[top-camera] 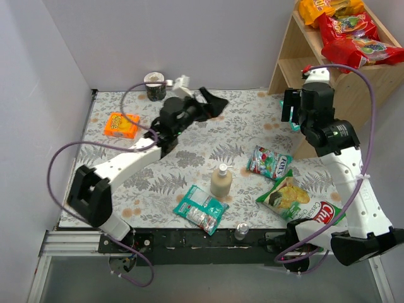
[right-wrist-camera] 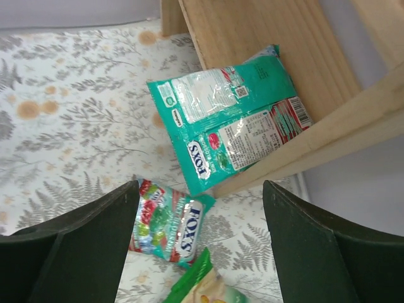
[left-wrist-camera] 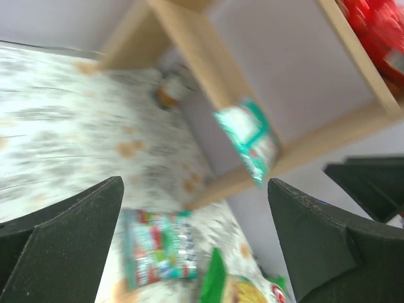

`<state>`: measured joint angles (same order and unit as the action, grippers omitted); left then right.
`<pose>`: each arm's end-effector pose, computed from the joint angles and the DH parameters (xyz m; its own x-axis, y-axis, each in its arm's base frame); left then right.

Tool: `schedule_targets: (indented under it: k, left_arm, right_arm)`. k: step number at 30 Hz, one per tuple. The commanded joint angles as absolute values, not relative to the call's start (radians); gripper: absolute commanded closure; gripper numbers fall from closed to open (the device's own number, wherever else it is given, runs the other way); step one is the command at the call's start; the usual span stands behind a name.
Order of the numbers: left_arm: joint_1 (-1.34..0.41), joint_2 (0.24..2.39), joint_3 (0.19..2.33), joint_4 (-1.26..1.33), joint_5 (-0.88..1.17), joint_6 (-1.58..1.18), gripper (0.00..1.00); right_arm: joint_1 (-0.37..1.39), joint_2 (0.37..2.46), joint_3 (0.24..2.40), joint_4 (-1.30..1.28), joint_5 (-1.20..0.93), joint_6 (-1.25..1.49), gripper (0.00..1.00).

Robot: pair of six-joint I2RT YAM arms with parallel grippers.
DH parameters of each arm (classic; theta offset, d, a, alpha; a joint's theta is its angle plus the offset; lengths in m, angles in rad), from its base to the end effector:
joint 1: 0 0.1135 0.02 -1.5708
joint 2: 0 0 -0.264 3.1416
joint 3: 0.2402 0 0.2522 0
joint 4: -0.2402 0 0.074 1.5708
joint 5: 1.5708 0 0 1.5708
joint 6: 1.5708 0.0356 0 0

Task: Place and organize the candy bags onto the shelf

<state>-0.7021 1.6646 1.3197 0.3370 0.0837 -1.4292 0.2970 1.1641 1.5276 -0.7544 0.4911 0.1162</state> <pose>0.3073 -0.2638 0.3491 -0.7012 -0.6990 -0.1405 0.0939 0.1048 -0.9901 0.2159 0.0485 0.4590 -0.3435 0.0018 -0.9392 0.2000 0.9772 -0.0713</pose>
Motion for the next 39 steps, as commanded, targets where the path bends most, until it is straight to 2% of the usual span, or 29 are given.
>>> schedule_targets:
  k: [1,7,12,18,25,33,36,37,39]
  left_arm:
    - [-0.585,1.364,1.125,0.2,-0.121,-1.379,0.02]
    - [-0.486,1.283,1.167,-0.057,-0.123,-1.292,0.02]
    - [-0.411,1.246,1.14,-0.058,-0.071,-1.299,0.02]
    - [-0.382,1.252,1.141,-0.04,-0.049,-1.293,0.02]
    - [-0.38,1.273,1.144,-0.025,-0.037,-1.285,0.02]
    - [-0.38,1.279,1.138,-0.015,-0.017,-1.289,0.02]
    - [-0.376,1.282,1.146,-0.029,-0.017,-1.299,0.02]
    - [-0.374,1.278,1.15,-0.037,-0.017,-1.307,0.02]
    - [-0.362,1.275,1.164,-0.069,-0.018,-1.325,0.02]
  right_arm:
    - [0.409,1.182,1.493,-0.658,0.713,-0.047,0.15]
    - [0.635,1.343,1.491,-0.571,1.061,-0.245,0.09]
    - [0.689,1.433,1.436,-0.574,1.155,-0.299,0.07]
    - [0.69,1.482,1.267,-0.459,1.255,-0.373,0.12]
    - [0.632,1.542,1.22,-0.361,1.299,-0.408,0.17]
    - [0.526,1.543,1.121,-0.011,1.275,-0.679,0.18]
    - [0.492,1.558,1.123,0.052,1.269,-0.701,0.24]
    - [0.488,1.56,1.12,0.107,1.27,-0.725,0.32]
    - [0.477,1.568,1.117,0.165,1.269,-0.783,0.38]
